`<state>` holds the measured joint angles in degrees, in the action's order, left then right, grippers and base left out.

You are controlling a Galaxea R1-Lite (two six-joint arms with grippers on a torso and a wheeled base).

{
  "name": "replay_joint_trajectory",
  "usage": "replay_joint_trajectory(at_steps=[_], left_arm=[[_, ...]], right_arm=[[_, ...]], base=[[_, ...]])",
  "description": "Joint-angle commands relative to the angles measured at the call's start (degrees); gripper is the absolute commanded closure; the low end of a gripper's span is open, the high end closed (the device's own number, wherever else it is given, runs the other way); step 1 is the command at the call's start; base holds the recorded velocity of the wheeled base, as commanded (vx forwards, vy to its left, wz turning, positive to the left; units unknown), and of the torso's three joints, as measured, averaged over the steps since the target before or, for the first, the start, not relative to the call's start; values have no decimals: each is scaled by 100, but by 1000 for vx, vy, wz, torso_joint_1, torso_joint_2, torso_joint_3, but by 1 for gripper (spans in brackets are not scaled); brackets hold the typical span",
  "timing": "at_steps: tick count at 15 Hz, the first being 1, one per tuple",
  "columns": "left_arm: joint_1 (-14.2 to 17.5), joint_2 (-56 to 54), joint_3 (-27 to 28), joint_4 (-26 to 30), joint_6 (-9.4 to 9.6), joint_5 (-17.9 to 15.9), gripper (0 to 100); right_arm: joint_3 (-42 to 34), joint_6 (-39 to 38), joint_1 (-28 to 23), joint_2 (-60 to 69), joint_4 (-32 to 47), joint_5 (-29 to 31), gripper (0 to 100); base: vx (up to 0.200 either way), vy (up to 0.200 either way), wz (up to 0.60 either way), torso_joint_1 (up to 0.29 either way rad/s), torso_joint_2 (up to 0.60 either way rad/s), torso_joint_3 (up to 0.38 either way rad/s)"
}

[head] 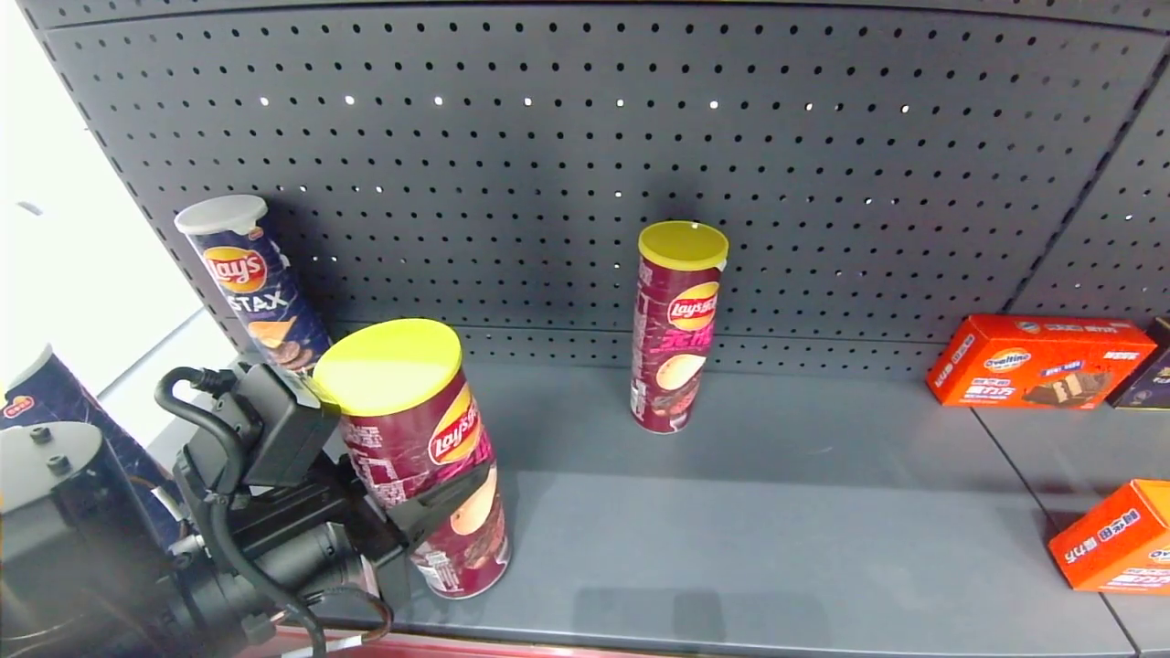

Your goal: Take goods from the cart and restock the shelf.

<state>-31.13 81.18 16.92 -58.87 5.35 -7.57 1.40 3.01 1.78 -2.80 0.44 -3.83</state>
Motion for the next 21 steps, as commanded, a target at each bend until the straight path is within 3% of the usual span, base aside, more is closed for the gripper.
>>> replay_joint_trajectory(at_steps=[1,3,6,10,12,21], left_arm=[[29,-5,-5,-2,1,1,100],[29,-5,22,-2,10,10,100],[108,-76,-48,-2,10,1,100],[239,-76,-75,-11,10,1,100],[275,-76,-75,-11,10,1,100],[283,-128,-163,-11,1,1,100]], right_arm=[[1723,-2,121,-1565,88,-681,0],[2110,68,367,-1855,132,-1111,0],[2198,885,701,-3103,-167,-1199,0],[2286,973,1712,-5222,-1643,-1199,0],[2479,798,2010,-5916,-2021,-1252,0],[3630,710,2169,-7876,-2566,-1516,0]], base=[[0,0,0,0,0,0],[0,0,0,0,0,0],[0,0,0,0,0,0],[0,0,0,0,0,0],[0,0,0,0,0,0],[0,0,0,0,0,0]])
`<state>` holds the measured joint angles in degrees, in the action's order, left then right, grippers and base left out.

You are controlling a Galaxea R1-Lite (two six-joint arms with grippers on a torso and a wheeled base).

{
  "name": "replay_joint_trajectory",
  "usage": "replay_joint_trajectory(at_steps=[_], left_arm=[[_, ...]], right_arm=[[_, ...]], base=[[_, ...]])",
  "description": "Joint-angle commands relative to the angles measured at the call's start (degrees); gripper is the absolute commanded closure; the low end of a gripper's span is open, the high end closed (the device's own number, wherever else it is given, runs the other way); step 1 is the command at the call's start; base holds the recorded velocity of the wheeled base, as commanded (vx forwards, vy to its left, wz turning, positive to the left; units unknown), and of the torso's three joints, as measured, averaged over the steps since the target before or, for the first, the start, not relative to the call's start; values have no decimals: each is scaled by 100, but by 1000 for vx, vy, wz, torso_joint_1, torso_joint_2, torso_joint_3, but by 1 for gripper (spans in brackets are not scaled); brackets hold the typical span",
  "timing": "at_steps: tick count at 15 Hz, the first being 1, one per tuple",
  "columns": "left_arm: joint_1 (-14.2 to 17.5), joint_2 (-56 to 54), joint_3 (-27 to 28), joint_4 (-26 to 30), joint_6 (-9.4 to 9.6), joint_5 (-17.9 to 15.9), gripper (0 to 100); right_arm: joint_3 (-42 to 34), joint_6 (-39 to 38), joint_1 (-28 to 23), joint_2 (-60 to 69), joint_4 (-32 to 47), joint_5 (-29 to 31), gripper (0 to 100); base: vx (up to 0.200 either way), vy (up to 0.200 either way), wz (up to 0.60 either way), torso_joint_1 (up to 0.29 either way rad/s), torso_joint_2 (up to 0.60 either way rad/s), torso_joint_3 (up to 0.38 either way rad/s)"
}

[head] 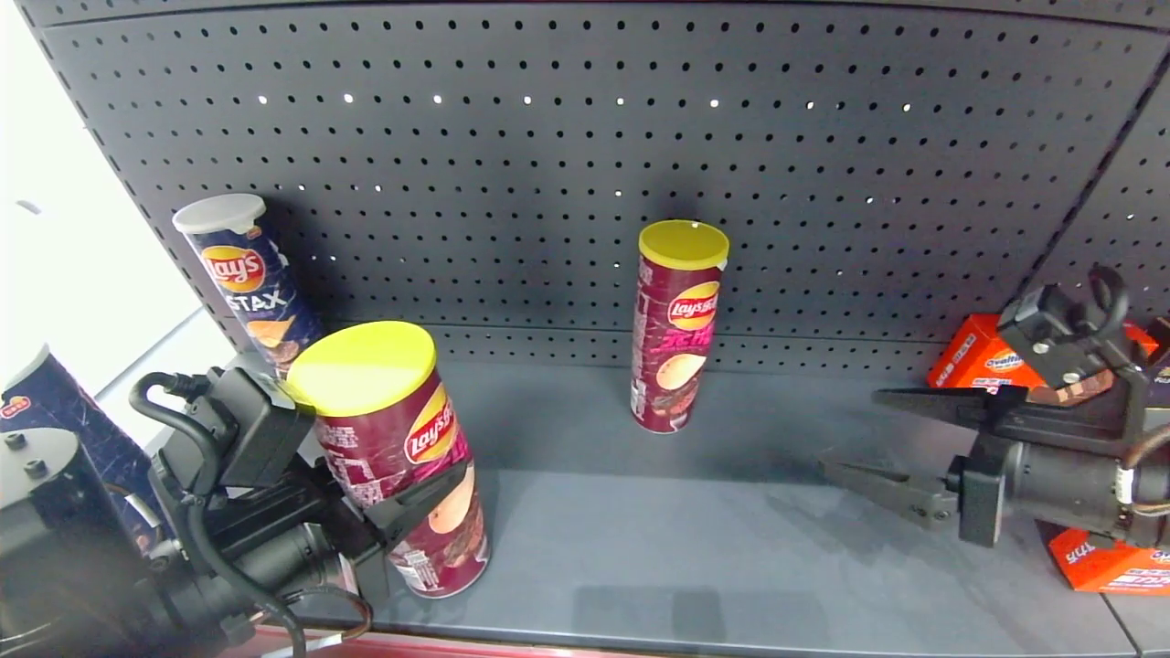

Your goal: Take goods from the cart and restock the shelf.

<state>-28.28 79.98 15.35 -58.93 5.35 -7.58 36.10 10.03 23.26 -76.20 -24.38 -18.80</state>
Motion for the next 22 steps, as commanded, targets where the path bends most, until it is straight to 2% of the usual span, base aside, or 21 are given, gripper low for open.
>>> replay_joint_trajectory(at_steps=[1,2,3,7,9,17,22], left_arm=[[-2,-9,-5,-5,1,2,100],[-2,-9,-5,-5,1,-6,100],[-2,-9,-5,-5,1,-6,100],[7,0,-5,-5,-8,2,100],[121,-9,-5,-5,-8,-6,100],[130,-9,47,-5,-8,-6,100],[130,-9,47,-5,-8,-6,100]], right_arm=[[178,-1,-14,-712,-366,-36,0],[196,-10,-41,-887,-700,-159,0],[196,-10,-41,-887,-700,-159,0],[301,7,-94,-1432,-1543,-1275,0],[345,7,-225,-1722,-2062,-2163,0],[1013,16,-304,-2267,-2123,-2462,0],[1541,16,-287,-2768,-2141,-2453,0]], base=[[0,0,0,0,0,0],[0,0,0,0,0,0],[0,0,0,0,0,0],[0,0,0,0,0,0],[0,0,0,0,0,0],[0,0,0,0,0,0],[0,0,0,0,0,0]])
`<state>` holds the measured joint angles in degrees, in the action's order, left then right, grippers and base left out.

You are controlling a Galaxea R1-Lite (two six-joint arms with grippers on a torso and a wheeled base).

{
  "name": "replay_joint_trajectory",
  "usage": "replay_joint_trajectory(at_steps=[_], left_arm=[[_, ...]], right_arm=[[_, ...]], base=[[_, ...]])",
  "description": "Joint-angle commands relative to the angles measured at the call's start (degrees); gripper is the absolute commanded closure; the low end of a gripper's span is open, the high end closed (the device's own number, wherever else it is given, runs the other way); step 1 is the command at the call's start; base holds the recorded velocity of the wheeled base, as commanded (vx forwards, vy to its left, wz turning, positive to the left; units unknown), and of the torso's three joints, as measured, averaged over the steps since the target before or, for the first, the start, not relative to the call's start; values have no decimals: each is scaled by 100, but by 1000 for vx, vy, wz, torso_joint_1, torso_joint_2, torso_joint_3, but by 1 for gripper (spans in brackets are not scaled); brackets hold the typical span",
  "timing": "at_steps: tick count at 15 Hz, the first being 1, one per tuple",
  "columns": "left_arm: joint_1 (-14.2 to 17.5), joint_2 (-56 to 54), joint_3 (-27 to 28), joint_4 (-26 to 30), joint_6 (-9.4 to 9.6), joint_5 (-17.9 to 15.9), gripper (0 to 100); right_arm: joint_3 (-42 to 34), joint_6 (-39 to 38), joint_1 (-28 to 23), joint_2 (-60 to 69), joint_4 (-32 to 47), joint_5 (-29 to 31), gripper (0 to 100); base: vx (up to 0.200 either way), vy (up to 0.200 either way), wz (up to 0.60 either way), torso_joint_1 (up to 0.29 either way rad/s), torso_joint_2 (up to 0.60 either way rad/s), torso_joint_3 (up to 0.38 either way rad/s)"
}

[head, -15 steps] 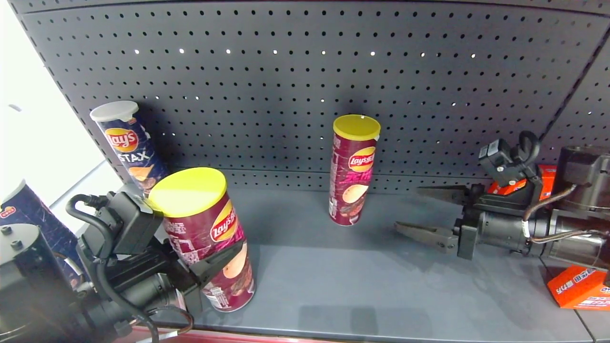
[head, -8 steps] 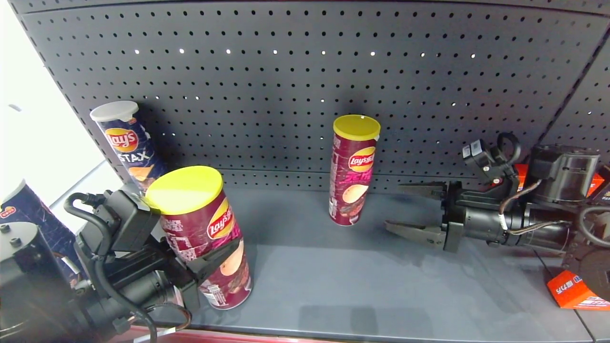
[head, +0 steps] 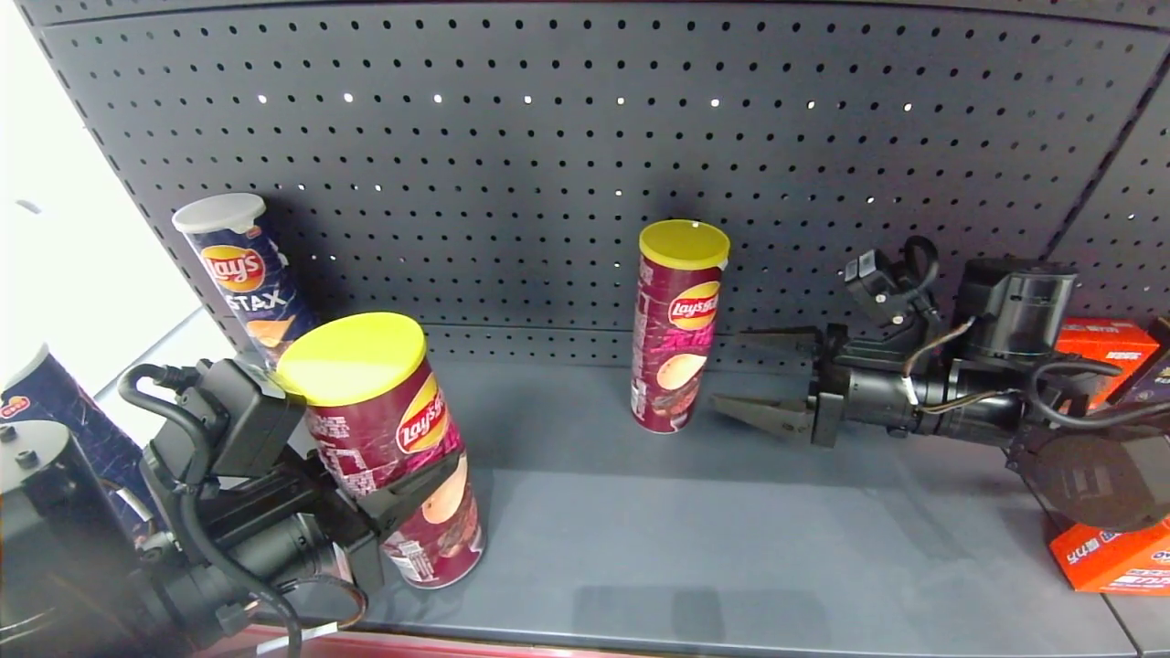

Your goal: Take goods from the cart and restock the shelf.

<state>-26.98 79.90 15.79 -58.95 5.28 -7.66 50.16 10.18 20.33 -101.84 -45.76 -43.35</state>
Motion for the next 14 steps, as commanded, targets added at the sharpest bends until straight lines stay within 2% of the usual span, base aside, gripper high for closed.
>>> replay_joint_trajectory(at_steps=[1,8,14], left_arm=[[0,0,3,-2,-1,1,100],[0,8,-23,7,-1,1,100],[26,8,-41,7,-1,1,100]], right_arm=[[204,2,6,-293,-3,2,0],[907,10,6,-1119,-3,28,0],[1487,-7,208,-1628,-3,107,0]], base=[[0,0,0,0,0,0],[0,0,0,0,0,0],[0,0,0,0,0,0]])
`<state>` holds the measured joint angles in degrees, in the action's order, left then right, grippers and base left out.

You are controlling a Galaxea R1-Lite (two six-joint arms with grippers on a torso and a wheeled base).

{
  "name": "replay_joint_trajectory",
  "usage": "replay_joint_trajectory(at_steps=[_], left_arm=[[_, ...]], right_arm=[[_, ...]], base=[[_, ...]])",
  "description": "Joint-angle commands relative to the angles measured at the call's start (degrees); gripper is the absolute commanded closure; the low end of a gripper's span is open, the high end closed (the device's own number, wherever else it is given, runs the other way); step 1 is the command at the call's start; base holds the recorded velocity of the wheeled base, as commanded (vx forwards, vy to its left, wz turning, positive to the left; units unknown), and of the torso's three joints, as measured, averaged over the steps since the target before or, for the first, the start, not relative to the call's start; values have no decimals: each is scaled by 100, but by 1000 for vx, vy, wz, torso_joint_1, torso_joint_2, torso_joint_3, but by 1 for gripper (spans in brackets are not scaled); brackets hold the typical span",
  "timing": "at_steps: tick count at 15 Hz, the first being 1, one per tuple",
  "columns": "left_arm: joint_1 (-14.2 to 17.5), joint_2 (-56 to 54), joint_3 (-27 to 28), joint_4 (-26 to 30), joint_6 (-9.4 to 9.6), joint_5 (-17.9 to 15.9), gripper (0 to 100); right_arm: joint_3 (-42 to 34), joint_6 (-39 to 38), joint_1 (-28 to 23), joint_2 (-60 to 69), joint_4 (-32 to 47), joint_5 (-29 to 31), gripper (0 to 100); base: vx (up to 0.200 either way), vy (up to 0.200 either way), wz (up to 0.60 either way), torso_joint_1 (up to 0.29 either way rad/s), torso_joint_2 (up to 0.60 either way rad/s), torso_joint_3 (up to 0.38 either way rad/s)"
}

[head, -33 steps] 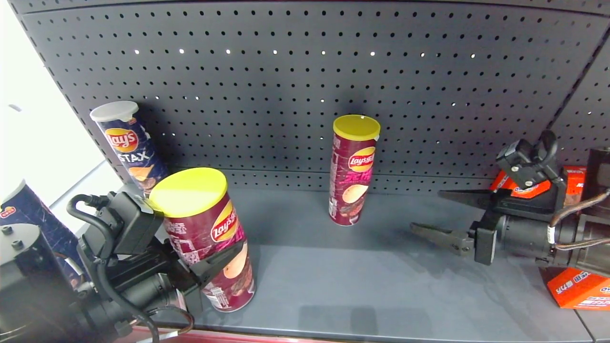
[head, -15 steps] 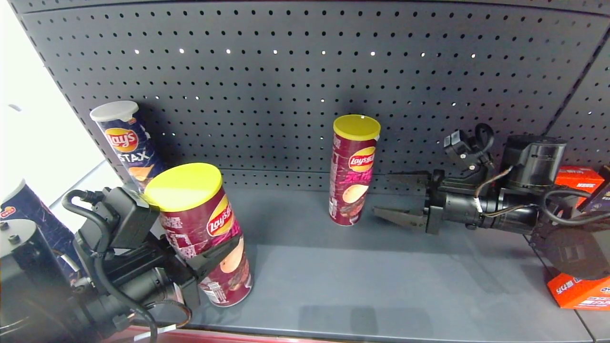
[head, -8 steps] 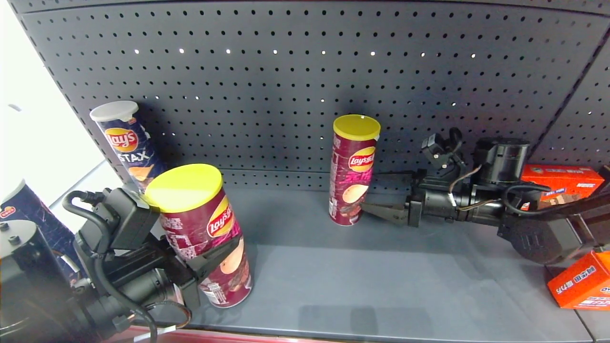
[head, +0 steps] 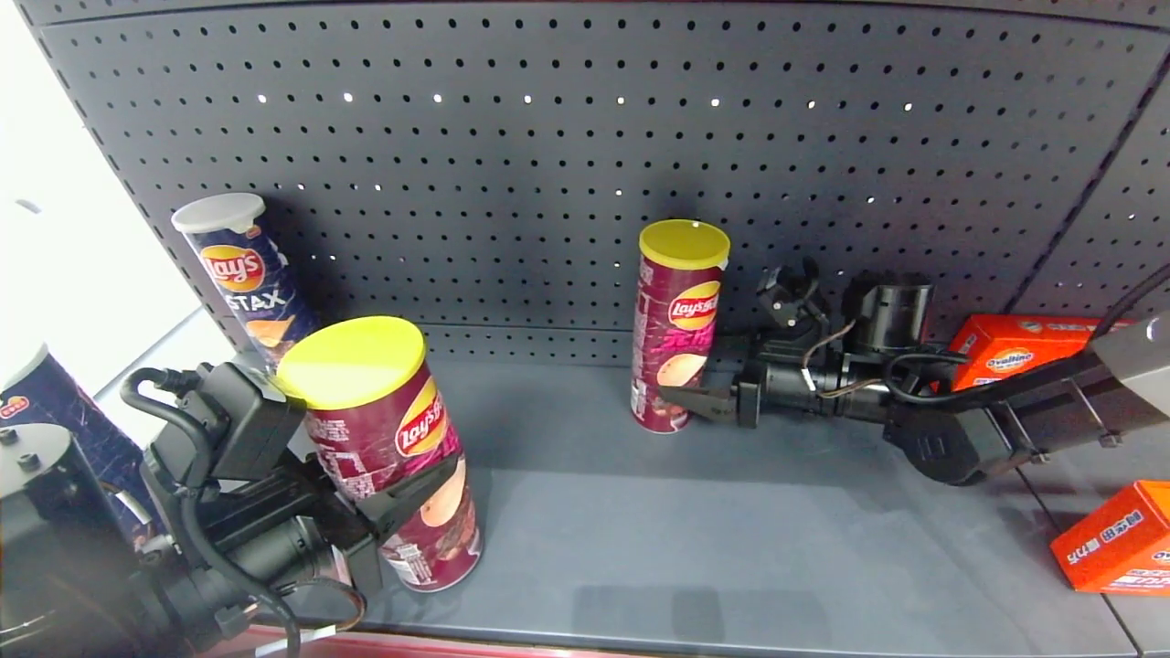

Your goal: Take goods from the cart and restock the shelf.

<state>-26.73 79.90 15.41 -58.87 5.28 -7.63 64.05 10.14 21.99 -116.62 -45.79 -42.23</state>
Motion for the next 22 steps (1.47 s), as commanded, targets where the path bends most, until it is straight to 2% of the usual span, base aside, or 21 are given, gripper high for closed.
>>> replay_joint_trajectory(at_steps=[1,6,7,10,17,22], left_arm=[[2,8,-3,-2,-1,7,100],[10,8,-29,-2,-1,7,100],[10,0,-47,-2,-1,7,100],[10,0,-56,-2,-1,7,100],[19,-9,-99,-2,-1,7,100],[125,-203,-205,-2,-9,7,100]], right_arm=[[152,-4,104,-195,0,127,0],[363,-21,244,-353,0,250,0],[371,5,253,-406,-53,241,100],[204,5,297,-397,-361,496,100],[-226,-4,394,-98,-457,479,100],[-859,58,429,491,-616,549,100]], base=[[0,0,0,0,0,0],[0,0,0,0,0,0],[0,0,0,0,0,0],[0,0,0,0,0,0],[0,0,0,0,0,0],[0,0,0,0,0,0]])
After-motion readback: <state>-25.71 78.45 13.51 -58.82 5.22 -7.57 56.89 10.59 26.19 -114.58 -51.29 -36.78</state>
